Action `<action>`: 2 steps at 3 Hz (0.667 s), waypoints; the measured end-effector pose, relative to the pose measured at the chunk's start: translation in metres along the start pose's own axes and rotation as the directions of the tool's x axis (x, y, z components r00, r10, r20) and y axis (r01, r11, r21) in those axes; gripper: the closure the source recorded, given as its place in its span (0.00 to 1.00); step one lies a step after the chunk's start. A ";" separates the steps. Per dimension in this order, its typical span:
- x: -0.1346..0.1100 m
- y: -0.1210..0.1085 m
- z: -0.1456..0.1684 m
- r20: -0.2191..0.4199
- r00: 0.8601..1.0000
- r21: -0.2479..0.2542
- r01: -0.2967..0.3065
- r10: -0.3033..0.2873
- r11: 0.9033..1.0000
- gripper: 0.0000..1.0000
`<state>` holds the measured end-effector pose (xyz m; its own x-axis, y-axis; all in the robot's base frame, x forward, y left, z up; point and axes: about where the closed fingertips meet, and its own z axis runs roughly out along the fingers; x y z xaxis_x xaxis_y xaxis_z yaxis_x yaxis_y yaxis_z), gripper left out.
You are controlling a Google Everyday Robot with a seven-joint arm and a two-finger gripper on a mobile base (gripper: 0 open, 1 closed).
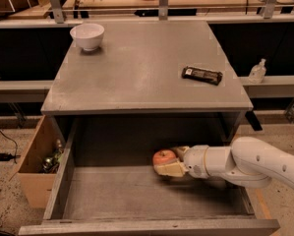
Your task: Place apple into top drawer
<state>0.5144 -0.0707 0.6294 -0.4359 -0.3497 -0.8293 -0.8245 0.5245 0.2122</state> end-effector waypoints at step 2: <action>-0.001 0.002 0.002 -0.001 1.000 -0.005 0.002 -0.002 1.000 0.00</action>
Offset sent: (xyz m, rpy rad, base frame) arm -0.0002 0.0016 -0.0001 0.0006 0.0005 0.0031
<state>0.5140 -0.0677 0.6292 -0.4347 -0.3512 -0.8293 -0.8273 0.5196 0.2135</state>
